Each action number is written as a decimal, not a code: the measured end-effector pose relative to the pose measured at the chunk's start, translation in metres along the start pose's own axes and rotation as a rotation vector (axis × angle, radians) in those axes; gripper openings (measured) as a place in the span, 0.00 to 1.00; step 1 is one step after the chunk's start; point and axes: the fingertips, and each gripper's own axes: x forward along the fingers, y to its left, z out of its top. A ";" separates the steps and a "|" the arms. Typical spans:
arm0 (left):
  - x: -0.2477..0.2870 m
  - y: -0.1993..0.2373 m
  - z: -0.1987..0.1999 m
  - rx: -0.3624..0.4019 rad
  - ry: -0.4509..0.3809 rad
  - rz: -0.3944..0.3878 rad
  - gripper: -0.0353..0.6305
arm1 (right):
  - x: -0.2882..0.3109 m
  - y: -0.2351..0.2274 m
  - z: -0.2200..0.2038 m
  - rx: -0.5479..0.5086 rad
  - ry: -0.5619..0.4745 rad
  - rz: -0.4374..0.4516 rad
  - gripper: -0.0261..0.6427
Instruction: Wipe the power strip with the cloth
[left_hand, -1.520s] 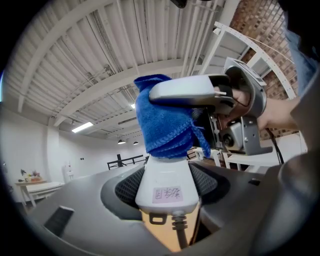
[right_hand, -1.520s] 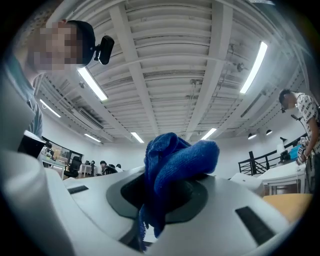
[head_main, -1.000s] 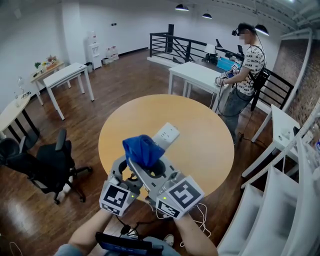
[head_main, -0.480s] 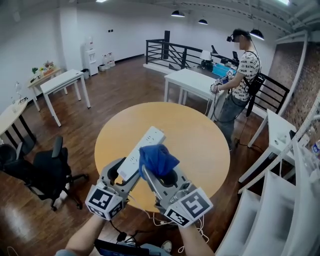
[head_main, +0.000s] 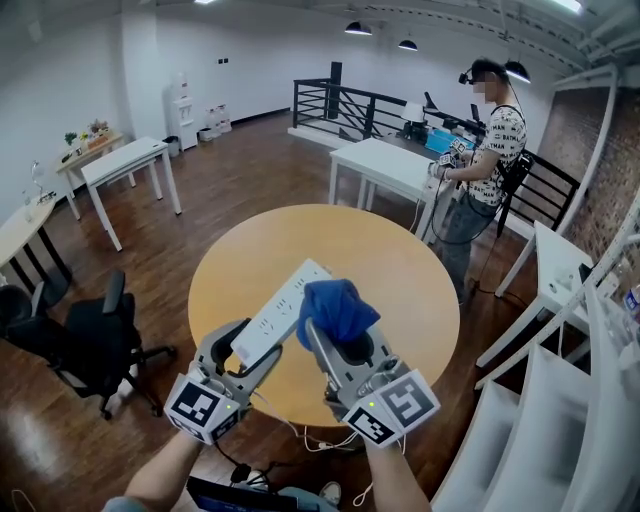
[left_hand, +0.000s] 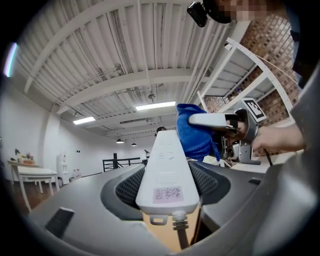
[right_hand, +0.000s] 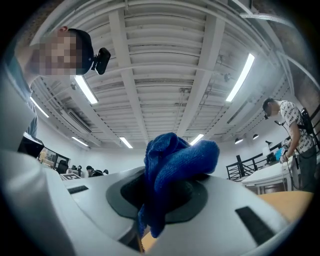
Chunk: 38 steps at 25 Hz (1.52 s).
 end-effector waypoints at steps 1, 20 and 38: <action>-0.001 -0.003 0.002 -0.003 0.006 -0.008 0.47 | -0.001 -0.003 0.002 -0.003 -0.003 -0.005 0.14; -0.020 -0.012 -0.002 0.064 0.012 -0.045 0.47 | -0.011 -0.047 0.039 -0.045 -0.054 -0.109 0.14; -0.016 -0.032 -0.005 0.136 0.036 -0.074 0.47 | 0.028 -0.059 0.049 -0.116 0.010 -0.073 0.14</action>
